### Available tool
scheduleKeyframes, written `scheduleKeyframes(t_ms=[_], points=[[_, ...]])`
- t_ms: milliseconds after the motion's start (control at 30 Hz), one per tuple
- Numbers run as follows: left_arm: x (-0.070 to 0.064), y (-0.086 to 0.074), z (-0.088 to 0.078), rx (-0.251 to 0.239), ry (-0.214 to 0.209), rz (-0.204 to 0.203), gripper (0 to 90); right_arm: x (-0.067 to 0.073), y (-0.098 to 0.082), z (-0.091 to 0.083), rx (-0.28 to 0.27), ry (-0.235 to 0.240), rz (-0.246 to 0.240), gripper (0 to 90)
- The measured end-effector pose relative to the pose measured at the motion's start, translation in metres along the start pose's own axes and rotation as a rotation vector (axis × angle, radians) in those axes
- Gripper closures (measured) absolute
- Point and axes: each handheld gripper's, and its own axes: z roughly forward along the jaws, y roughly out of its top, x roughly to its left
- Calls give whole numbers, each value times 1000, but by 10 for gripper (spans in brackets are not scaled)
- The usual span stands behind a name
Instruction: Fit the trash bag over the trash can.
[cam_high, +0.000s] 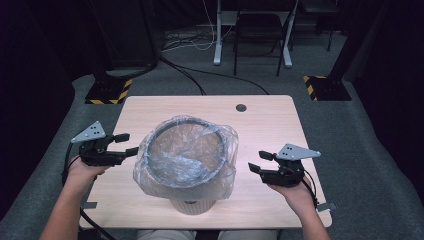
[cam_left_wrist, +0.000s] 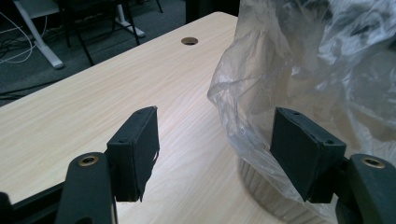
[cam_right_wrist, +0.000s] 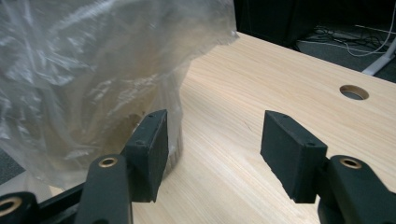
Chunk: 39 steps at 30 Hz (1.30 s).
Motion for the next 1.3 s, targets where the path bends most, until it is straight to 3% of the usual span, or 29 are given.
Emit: scheduleKeyframes(t_ms=[400,667,1300], points=[[-1,-23,10,2,36,-14,321,-8,-17,4,15,-65,14,403],[2,-42,14,-12,45,-56,321,-15,-27,4,20,-95,30,401],[4,-71,32,51,66,-73,322,-29,-50,8,46,-119,85,389]])
